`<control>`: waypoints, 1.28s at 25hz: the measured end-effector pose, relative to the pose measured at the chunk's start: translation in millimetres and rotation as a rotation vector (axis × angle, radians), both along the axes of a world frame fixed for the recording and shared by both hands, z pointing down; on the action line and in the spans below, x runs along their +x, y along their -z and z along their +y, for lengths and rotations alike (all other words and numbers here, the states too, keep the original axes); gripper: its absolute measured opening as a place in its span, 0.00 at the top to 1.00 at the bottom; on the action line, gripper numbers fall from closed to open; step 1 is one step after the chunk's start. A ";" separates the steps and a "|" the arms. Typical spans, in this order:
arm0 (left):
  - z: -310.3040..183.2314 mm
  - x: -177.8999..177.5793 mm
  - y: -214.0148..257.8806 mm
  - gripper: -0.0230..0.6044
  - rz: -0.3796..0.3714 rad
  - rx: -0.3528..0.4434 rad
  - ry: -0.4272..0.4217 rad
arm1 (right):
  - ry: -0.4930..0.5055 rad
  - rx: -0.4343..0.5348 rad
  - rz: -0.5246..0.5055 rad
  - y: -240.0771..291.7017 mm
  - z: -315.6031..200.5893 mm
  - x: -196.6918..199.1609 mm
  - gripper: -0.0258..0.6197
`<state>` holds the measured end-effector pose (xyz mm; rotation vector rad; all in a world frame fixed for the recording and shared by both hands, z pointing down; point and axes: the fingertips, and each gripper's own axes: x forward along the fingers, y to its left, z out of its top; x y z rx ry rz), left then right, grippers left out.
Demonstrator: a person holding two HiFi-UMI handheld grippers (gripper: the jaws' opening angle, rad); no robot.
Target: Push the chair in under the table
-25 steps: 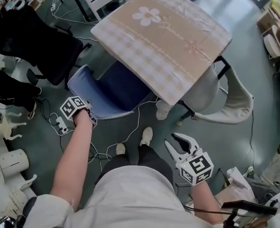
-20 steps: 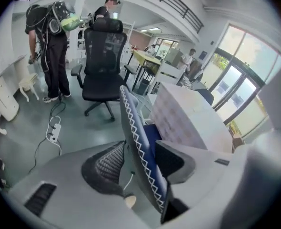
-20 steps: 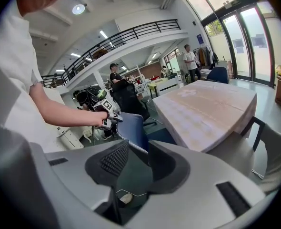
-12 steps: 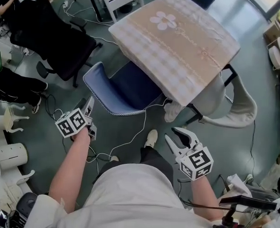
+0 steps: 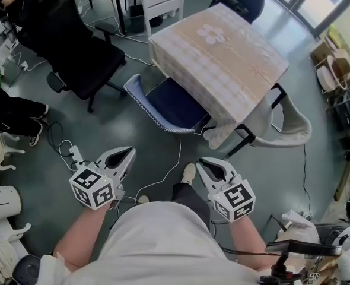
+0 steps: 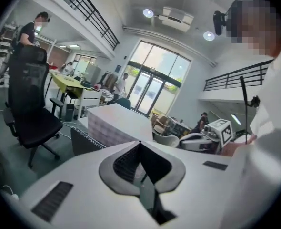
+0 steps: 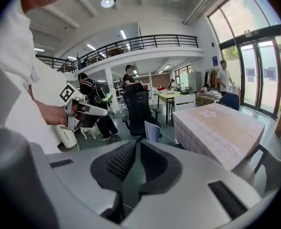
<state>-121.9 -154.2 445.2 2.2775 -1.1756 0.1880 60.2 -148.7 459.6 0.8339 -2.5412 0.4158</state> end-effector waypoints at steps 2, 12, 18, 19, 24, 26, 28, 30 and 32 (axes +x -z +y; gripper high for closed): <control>35.9 -8.3 5.5 0.95 0.010 0.006 -0.086 | -0.014 0.008 0.001 2.9 25.6 -25.5 0.90; 152.1 -44.4 21.7 0.95 -0.003 0.087 -0.255 | -0.030 0.079 0.010 18.8 129.6 -92.7 0.94; 178.0 -53.1 26.2 0.95 0.042 0.074 -0.248 | -0.001 0.112 0.018 32.3 165.1 -108.9 0.94; 179.8 -53.9 27.1 0.95 0.044 0.068 -0.244 | 0.006 0.120 0.018 36.2 168.8 -110.8 0.94; 183.1 -50.1 35.3 0.95 0.046 0.072 -0.239 | 0.006 0.144 0.018 46.4 175.7 -111.4 0.94; 184.0 -46.9 35.6 0.95 0.048 0.068 -0.247 | -0.001 0.144 0.015 47.4 178.2 -110.4 0.94; 185.6 -43.7 33.3 0.95 0.044 0.063 -0.255 | -0.006 0.140 0.014 47.0 182.5 -108.6 0.94; 187.3 -40.3 31.1 0.95 0.044 0.056 -0.262 | -0.012 0.136 0.015 45.0 187.0 -105.9 0.94; 189.9 -36.0 28.9 0.95 0.046 0.051 -0.272 | -0.017 0.134 0.016 43.2 190.3 -103.3 0.94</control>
